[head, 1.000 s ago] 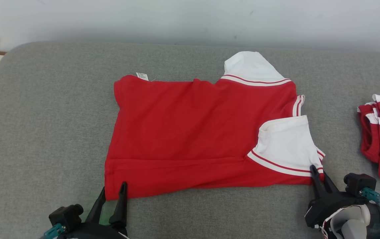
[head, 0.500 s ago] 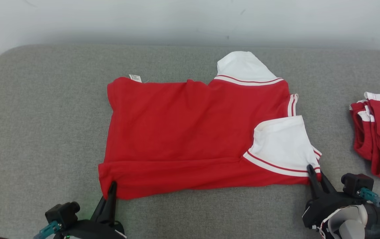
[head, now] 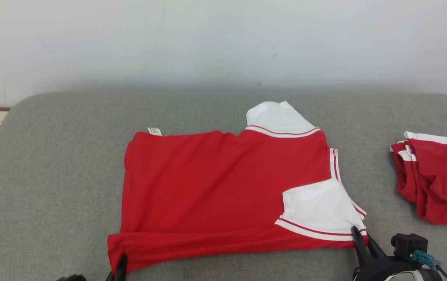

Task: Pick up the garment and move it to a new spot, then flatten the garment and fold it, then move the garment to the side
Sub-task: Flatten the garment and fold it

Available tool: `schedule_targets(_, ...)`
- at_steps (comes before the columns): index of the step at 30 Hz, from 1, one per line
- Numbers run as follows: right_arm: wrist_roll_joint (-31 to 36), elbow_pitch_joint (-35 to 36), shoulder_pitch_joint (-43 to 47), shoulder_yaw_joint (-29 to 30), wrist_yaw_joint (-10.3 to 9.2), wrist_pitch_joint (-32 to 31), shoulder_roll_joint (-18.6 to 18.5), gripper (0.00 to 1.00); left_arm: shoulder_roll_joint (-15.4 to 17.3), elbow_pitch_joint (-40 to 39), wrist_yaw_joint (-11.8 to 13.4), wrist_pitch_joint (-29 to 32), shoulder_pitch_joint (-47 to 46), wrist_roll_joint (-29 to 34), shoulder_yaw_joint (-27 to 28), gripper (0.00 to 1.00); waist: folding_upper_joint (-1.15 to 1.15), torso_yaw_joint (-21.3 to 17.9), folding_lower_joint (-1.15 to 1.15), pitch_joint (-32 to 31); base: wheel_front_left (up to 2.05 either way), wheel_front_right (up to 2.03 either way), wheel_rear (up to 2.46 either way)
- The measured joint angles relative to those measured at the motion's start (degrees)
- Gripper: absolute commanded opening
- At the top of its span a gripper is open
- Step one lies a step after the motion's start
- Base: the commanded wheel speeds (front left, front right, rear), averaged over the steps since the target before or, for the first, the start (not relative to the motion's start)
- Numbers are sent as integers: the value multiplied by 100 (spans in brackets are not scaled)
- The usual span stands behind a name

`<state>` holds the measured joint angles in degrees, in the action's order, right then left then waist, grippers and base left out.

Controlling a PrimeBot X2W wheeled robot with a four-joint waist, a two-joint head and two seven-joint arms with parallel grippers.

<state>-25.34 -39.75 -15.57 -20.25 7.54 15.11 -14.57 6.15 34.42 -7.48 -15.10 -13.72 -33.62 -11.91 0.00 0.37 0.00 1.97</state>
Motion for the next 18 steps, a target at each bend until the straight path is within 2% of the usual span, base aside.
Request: schedule_targets(18,-181,290,609,-157,0,-3,-45,0,148,561,-3,1,293,120,-165,0,0,-83,0,-470,0,0,0)
